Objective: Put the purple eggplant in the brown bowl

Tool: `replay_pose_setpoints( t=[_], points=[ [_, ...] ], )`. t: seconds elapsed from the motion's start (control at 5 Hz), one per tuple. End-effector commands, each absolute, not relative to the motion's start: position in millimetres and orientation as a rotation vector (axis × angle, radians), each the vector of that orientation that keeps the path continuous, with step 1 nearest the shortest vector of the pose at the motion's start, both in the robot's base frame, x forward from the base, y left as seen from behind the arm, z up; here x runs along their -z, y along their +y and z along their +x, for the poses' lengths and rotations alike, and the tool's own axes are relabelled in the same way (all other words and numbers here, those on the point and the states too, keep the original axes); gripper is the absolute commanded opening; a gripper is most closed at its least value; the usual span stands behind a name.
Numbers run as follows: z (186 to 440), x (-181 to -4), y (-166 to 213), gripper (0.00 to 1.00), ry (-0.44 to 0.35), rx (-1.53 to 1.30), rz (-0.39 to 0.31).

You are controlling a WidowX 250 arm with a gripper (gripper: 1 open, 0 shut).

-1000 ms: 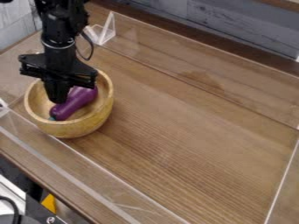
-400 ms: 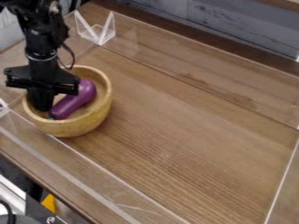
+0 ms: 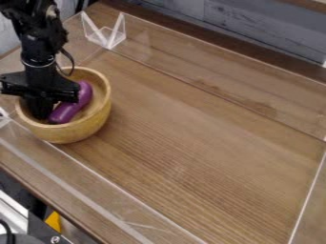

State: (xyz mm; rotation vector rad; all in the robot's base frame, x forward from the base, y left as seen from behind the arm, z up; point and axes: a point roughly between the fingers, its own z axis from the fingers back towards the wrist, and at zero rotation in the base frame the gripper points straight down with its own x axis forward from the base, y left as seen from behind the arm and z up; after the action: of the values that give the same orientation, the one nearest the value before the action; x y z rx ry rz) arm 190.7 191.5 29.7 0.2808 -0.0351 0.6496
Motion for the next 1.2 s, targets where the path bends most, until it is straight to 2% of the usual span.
replay_pose_setpoints(
  t=[0.0, 0.2, 0.8, 1.0],
  points=[
    [192.4, -39.0, 191.9, 1.00, -0.069, -0.620, 0.299],
    [191.5, -41.4, 184.9, 1.00, -0.071, -0.599, 0.298],
    [193.7, -32.8, 188.7, 1.00, -0.054, -0.621, 0.283],
    [193.7, -37.5, 184.6, 1.00, -0.047, -0.640, 0.278]
  ],
)
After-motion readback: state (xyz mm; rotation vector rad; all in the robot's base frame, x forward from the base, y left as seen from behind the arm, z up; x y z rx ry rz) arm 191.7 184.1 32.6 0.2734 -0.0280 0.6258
